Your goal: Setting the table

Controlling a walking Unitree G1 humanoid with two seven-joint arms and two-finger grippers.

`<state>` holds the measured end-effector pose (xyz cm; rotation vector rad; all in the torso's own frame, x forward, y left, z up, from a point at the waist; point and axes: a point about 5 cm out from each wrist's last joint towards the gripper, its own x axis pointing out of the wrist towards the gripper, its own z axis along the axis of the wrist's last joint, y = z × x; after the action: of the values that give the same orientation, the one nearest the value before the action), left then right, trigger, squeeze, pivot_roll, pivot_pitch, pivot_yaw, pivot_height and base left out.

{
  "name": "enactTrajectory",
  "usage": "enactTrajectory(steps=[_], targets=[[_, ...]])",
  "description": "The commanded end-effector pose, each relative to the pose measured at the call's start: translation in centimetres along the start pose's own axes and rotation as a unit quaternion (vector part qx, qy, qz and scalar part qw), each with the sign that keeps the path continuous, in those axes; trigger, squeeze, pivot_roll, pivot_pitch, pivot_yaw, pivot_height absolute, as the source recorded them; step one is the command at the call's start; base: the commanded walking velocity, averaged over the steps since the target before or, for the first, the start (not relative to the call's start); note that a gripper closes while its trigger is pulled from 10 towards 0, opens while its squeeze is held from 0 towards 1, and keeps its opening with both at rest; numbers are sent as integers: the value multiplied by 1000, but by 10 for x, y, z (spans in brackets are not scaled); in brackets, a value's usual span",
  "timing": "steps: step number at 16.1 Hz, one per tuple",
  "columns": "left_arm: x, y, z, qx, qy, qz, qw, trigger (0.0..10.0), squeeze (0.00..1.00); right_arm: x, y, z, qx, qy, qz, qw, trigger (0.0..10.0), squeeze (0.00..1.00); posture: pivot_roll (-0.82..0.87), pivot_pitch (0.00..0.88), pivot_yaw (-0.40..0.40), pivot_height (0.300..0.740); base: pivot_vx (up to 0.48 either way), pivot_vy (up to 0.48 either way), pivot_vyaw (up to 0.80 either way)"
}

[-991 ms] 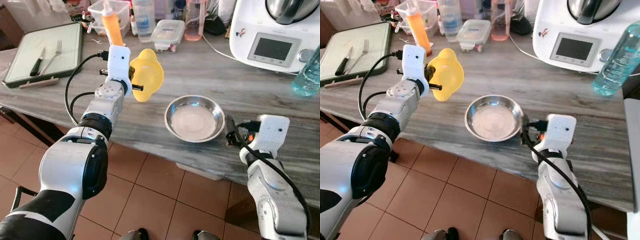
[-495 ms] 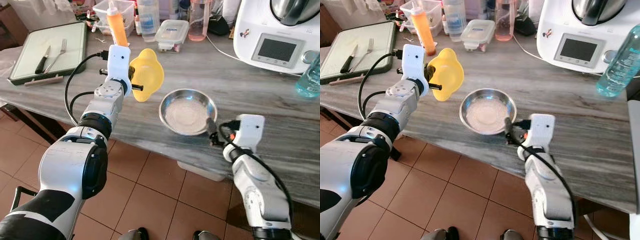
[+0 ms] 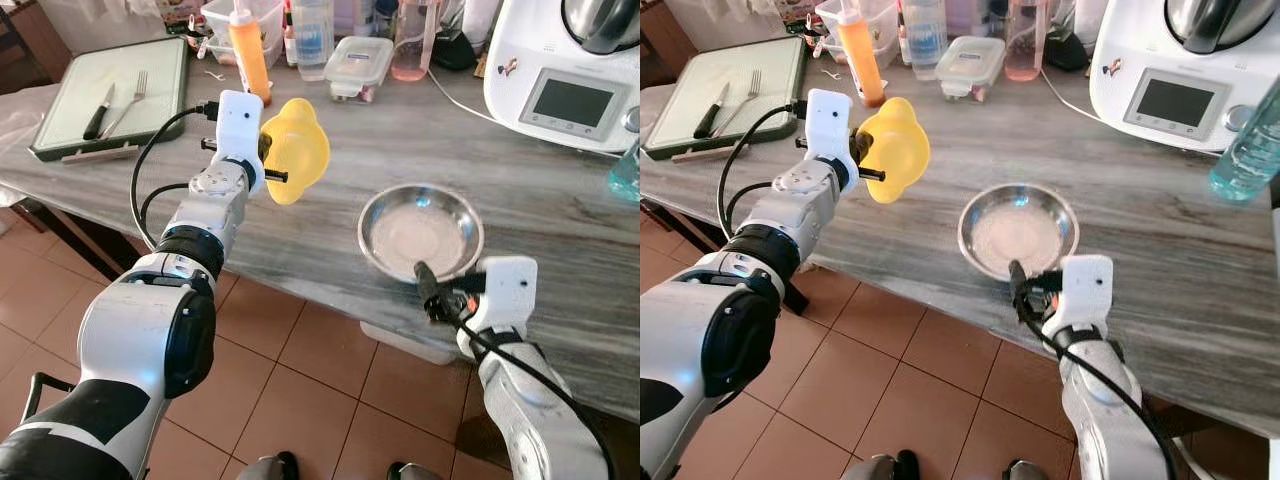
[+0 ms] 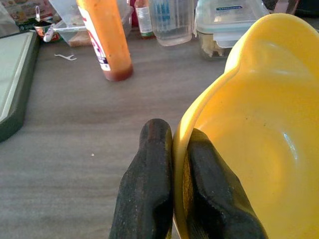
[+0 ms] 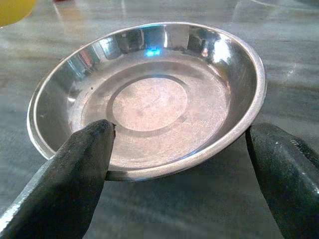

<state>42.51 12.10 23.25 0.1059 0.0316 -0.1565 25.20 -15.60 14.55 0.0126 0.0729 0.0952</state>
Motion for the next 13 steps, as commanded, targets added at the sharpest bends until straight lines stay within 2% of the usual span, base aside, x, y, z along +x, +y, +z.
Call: enactTrajectory(steps=[1, 5, 9, 13], targets=[[1, 2, 12, 4, -12, -1, 1000, 10000, 0, -5, 4, 5, 0, -3, 13, 1000, 10000, 0, -70, 166, 79, 740, 0, 0, 0], [1, 0, 11, 5, -10, -5, 1000, 10000, 0, -13, 13, 13, 4, -8, 42, 999, 10000, 0, -75, 162, 80, 740, 0, 0, 0], [1, 0, 12, 6, -10, -5, 1000, 10000, 0, -17, 23, 13, 17, -1, 69, 997, 10000, 0, -77, 162, 83, 740, 0, 0, 0], [2, -1, 12, 7, -9, -7, 1000, 10000, 0, -21, 24, 13, 14, 5, 66, 998, 10000, 0, -77, 164, 83, 740, 0, 0, 0]])
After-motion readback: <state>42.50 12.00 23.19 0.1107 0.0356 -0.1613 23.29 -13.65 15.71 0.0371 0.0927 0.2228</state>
